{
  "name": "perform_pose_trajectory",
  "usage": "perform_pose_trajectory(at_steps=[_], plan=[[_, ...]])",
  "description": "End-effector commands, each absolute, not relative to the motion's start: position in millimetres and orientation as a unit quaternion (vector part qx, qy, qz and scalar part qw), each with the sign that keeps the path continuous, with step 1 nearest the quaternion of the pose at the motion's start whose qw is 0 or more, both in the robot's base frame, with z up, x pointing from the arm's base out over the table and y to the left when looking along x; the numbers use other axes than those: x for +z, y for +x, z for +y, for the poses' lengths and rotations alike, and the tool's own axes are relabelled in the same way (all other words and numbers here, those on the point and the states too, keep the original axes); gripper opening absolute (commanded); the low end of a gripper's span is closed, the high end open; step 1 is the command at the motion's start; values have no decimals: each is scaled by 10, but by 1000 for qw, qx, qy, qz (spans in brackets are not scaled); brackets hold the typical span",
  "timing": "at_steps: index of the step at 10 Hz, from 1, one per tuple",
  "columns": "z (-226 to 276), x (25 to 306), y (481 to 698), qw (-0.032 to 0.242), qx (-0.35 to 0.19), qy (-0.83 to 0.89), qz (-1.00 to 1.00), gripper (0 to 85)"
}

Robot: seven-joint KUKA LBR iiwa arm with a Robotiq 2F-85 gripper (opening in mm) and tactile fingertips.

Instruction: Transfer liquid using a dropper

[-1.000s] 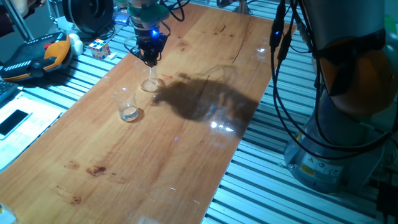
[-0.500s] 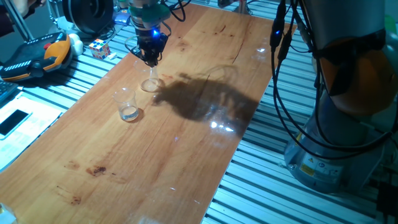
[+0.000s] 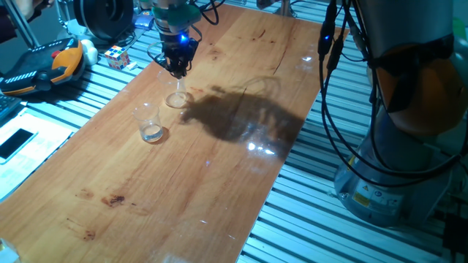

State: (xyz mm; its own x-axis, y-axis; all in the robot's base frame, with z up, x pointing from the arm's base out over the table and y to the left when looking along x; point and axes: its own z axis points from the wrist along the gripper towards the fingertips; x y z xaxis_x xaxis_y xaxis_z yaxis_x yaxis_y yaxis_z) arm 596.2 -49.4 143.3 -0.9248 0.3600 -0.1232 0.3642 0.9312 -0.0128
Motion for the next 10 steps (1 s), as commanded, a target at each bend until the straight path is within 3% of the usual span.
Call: perform_pose_trajectory(at_steps=[1,10], plan=[[-492,1438,5959,57,-17,184,981,123],[-467,1383,5919,53,-18,185,981,173]])
